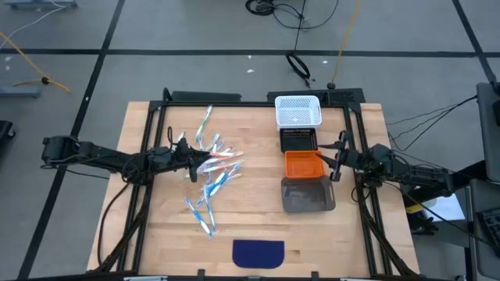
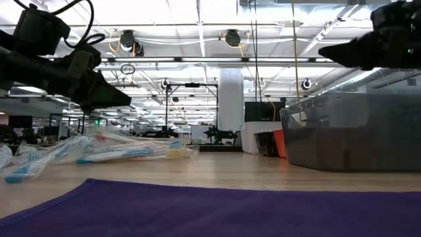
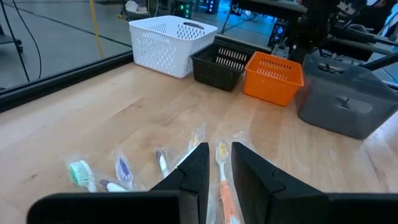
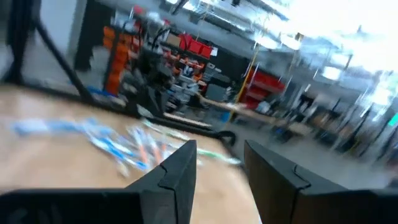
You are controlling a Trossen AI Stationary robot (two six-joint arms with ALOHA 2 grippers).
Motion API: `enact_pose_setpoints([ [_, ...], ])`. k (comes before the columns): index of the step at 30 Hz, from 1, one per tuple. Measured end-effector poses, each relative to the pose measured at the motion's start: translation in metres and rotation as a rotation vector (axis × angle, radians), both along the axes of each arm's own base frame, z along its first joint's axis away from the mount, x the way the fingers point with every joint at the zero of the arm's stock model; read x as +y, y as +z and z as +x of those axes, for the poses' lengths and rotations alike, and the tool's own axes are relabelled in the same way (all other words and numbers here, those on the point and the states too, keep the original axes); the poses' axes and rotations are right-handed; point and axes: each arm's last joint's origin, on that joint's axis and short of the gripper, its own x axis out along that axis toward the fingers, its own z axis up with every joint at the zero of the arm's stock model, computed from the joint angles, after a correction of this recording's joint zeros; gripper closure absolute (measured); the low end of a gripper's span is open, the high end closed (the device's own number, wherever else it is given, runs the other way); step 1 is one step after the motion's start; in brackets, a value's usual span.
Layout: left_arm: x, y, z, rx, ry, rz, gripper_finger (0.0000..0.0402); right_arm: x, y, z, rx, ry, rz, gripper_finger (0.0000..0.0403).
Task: Pick & Place Toothbrushes
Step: Put the orange toothbrush into the black bin
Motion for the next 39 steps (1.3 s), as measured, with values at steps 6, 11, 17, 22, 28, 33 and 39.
enact_pose_setpoints([
  [6,0.000,0.004,0.001,-0.042,-0.001,0.010,0.0334,0.000,0.007,-0.001,-0.122,0.021,0.210,0.0277],
  [11,0.001,0.005,0.005,0.017,-0.054,-0.021,0.0334,0.000,0.013,-0.003,-0.204,0.055,0.328,0.0277],
  [17,0.017,0.026,0.024,0.421,0.019,-0.019,0.0334,-0.001,0.016,-0.001,-0.250,0.083,0.423,0.0277],
  [22,0.035,0.057,0.037,0.583,0.005,0.094,0.0334,-0.002,0.012,0.004,-0.211,0.080,0.472,0.0277],
  [28,0.044,0.055,0.050,0.751,-0.054,0.114,0.0317,-0.002,0.008,0.009,-0.163,0.068,0.487,0.0277],
  [33,0.052,0.036,0.059,0.857,-0.049,0.082,0.0260,-0.003,0.008,0.010,-0.162,0.067,0.482,0.0277],
  [39,0.059,0.024,0.064,0.902,-0.042,0.073,0.0210,-0.003,0.009,0.011,-0.170,0.071,0.477,0.0277],
])
